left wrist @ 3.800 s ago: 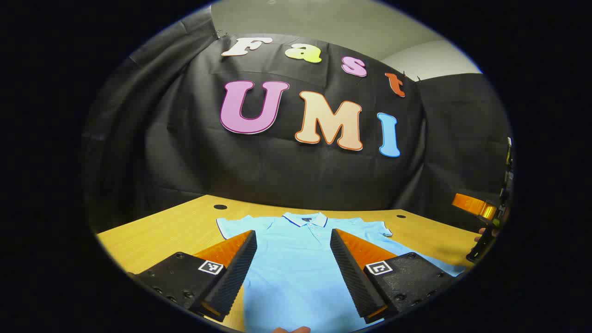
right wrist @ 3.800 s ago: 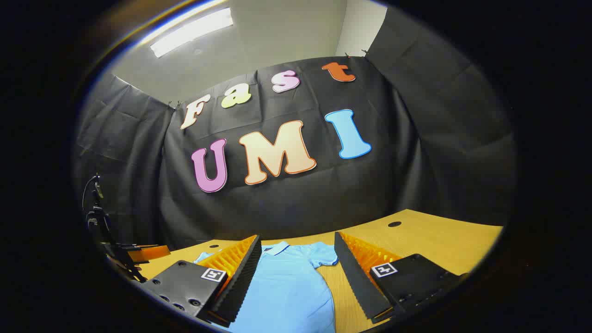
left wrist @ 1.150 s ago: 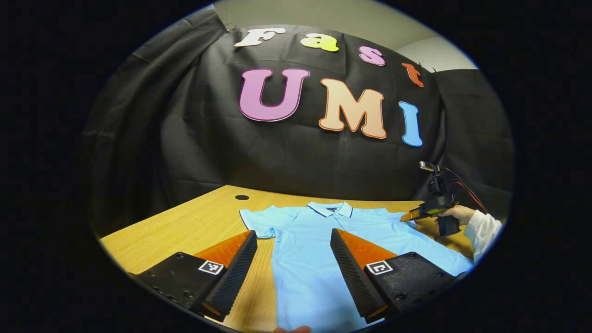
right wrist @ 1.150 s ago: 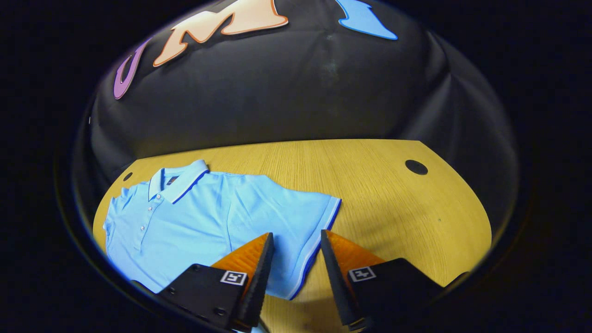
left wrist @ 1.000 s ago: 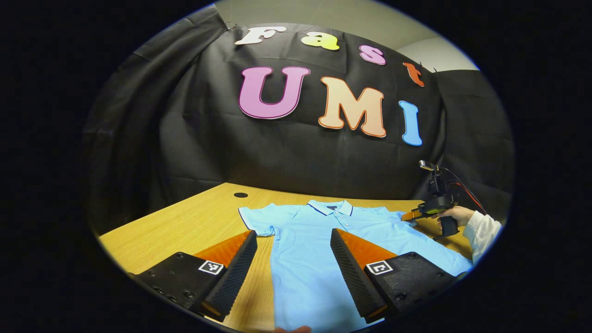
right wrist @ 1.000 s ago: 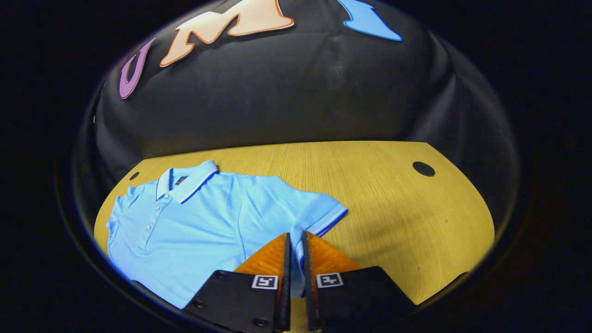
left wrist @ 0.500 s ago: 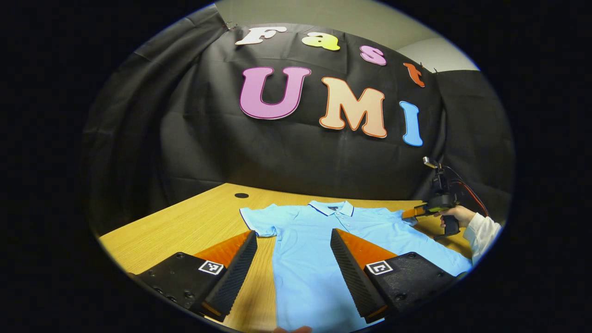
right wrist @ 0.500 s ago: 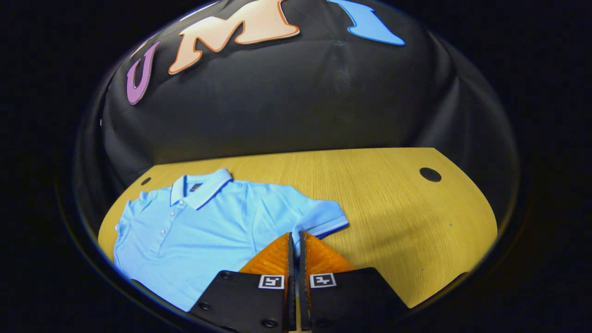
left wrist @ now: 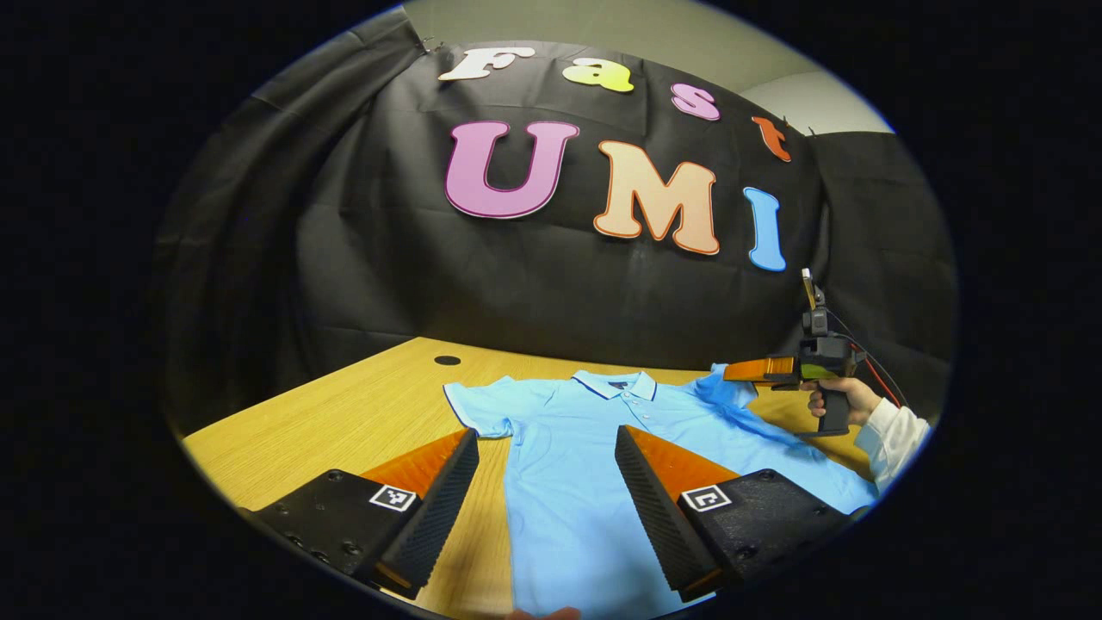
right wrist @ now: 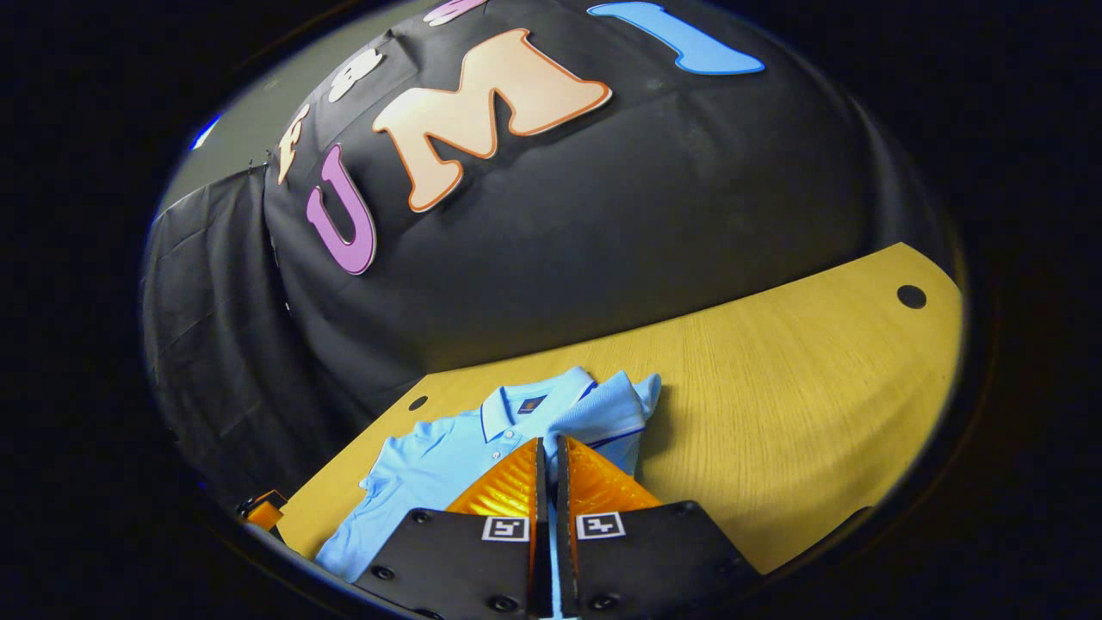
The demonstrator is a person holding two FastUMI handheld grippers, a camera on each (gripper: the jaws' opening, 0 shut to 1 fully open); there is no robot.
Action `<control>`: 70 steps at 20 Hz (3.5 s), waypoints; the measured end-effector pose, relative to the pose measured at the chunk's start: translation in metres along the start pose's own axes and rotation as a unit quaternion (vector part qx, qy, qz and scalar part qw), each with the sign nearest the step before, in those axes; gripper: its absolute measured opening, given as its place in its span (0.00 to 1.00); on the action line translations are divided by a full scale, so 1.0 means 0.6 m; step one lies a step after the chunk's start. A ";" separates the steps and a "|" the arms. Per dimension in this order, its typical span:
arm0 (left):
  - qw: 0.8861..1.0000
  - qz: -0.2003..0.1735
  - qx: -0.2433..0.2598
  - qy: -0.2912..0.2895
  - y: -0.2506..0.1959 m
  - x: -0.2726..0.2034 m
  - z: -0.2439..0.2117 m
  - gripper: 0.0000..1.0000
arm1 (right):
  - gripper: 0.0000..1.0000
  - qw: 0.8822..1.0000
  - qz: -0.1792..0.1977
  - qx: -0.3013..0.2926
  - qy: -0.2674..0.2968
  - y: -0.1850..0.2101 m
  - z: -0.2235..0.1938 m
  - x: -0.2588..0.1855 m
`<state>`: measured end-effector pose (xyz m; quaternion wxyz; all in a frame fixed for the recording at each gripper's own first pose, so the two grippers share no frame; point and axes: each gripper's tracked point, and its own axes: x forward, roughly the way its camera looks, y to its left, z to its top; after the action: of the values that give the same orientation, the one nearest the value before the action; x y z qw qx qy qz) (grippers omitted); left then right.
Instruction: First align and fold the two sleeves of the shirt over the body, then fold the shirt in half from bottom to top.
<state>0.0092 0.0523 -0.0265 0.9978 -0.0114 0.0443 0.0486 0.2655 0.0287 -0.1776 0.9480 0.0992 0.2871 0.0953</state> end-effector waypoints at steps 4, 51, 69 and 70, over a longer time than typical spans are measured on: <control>1.000 0.005 0.006 -0.003 0.008 0.001 0.003 0.95 | 0.05 0.999 0.003 0.012 0.039 0.001 -0.045 0.010; 0.955 0.120 0.009 0.271 0.149 0.324 -0.124 0.88 | 0.98 0.979 -0.084 -0.047 -0.180 -0.105 -0.032 -0.521; 0.977 0.052 0.045 0.200 0.027 0.388 -0.007 0.00 | 0.97 0.966 -0.137 -0.055 -0.211 -0.251 0.053 -0.577; 0.978 0.040 0.049 0.200 0.006 0.393 -0.005 0.00 | 0.97 0.966 -0.137 -0.054 -0.214 -0.253 0.058 -0.583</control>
<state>0.2422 0.0782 -0.0507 0.9654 0.0296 0.2454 0.0828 0.0182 -0.2049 -0.0024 0.9953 0.0253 0.0828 -0.0439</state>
